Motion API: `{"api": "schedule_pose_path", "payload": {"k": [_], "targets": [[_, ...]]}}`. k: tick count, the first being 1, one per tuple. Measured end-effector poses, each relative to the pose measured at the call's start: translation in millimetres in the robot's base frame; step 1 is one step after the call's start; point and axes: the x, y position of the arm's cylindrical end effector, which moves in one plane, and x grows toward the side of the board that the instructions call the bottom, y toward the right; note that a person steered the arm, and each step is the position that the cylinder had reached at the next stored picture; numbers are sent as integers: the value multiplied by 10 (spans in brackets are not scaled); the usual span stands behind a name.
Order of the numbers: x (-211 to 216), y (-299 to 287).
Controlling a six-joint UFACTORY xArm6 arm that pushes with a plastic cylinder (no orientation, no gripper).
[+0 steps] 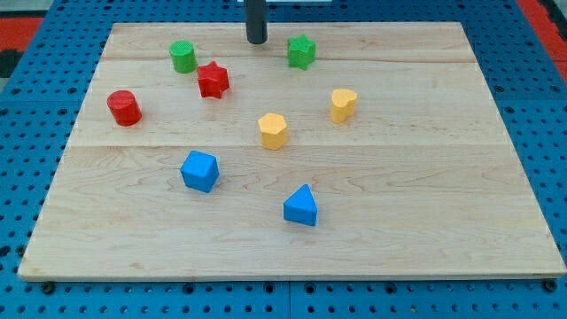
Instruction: Push the yellow heart parallel to the right of the red star
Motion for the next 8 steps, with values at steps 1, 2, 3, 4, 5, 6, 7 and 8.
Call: {"api": "schedule_pose_path", "payload": {"k": [1, 2, 3, 4, 5, 6, 7, 8], "targets": [[136, 456], [344, 926], [751, 1333], [799, 633], [1079, 981], [1029, 1627], [973, 1421], [727, 1964]]}}
